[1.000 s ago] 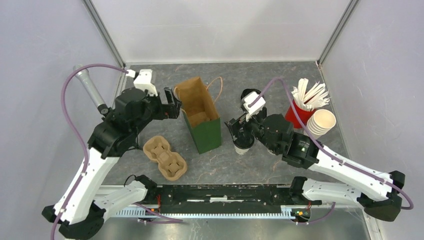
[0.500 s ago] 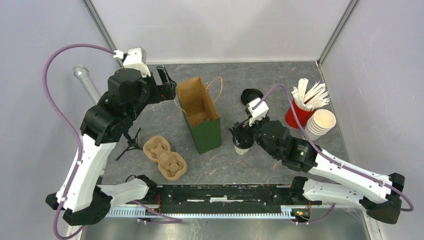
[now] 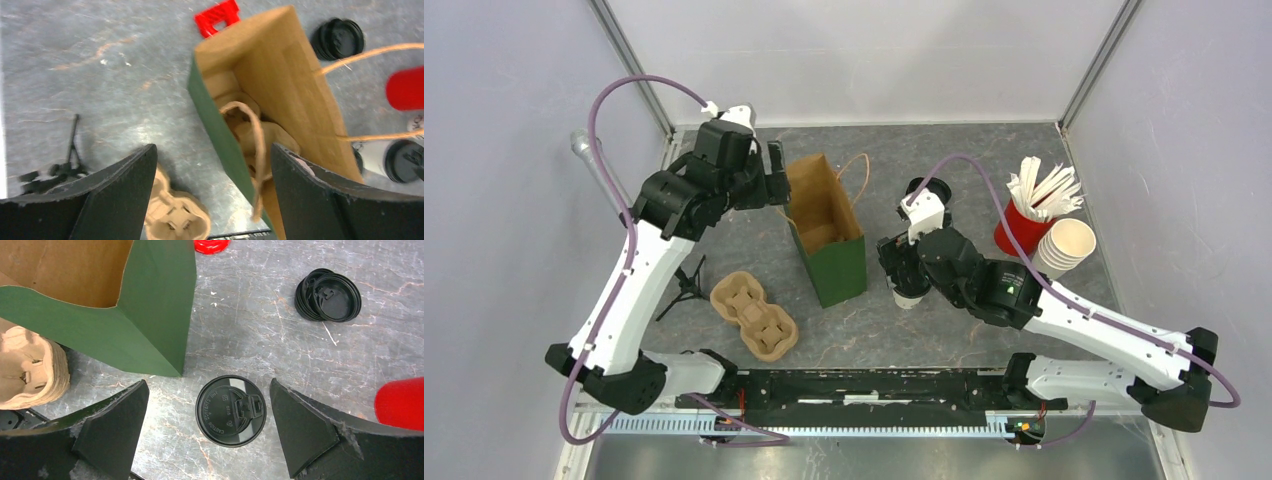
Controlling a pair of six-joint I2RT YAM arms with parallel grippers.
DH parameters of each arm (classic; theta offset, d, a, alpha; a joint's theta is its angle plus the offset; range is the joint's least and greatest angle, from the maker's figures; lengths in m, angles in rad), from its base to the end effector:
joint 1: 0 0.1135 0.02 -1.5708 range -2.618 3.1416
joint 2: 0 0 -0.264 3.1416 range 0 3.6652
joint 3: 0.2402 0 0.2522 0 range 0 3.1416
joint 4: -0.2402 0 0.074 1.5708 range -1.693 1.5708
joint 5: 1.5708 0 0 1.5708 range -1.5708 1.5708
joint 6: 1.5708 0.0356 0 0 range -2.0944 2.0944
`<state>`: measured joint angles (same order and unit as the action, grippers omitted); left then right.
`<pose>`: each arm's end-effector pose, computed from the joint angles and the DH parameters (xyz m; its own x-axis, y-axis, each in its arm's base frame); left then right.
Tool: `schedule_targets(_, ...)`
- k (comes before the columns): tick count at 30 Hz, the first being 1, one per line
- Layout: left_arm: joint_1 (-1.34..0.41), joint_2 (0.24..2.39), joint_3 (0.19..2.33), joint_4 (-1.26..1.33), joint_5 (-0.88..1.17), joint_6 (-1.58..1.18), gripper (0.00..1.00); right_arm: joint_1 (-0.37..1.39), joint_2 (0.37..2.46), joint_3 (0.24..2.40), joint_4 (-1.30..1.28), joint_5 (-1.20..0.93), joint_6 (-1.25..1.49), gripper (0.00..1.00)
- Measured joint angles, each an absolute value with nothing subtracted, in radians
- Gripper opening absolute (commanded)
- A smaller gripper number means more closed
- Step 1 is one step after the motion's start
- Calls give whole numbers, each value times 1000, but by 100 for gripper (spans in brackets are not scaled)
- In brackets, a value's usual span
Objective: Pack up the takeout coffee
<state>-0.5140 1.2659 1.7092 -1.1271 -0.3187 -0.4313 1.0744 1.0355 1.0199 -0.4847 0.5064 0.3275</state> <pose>0.1969 -0.0984 0.4565 -0.6065 -0.1135 -0.7869 0.0021 0.9895 -0.1442 0.1216 0.1883 0.3463 -0.3985 -0.1450 -0.9056 -0.4627 0.8844 0.0620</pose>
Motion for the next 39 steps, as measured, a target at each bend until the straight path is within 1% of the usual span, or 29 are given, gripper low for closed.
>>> schedule_targets(4, -514, 1314, 1734, -1124, -188, -445, 88, 1075, 1040, 1026, -524, 530, 329, 96)
schedule_targets(9, -526, 1394, 1913, -1157, -94, -443, 88, 1075, 1002, 997, -560, 564, 349, 96)
schedule_targets(12, -556, 1394, 1951, -1161, -72, -440, 88, 1075, 926, 982, -556, 590, 380, 96)
schedule_targets(15, -653, 1397, 1960, -1170, -74, -438, 88, 1075, 823, 981, -551, 639, 421, 96)
schedule_targets(19, -819, 1428, 1964, -1172, -104, -432, 88, 1074, 741, 1003, -563, 721, 464, 96)
schedule_targets(24, -973, 1520, 1993, -1170, -134, -409, 89, 1074, 704, 1087, -626, 842, 521, 97)
schedule_targets(30, -1135, 1690, 2123, -1177, -248, -402, 92, 1074, 635, 1113, -671, 926, 549, 98)
schedule_targets(35, -1179, 1759, 2256, -1238, -394, -402, 93, 1073, 625, 1113, -710, 936, 566, 98)
schedule_targets(39, -1167, 1736, 2272, -1277, -498, -403, 92, 1073, 625, 1112, -725, 932, 573, 98)
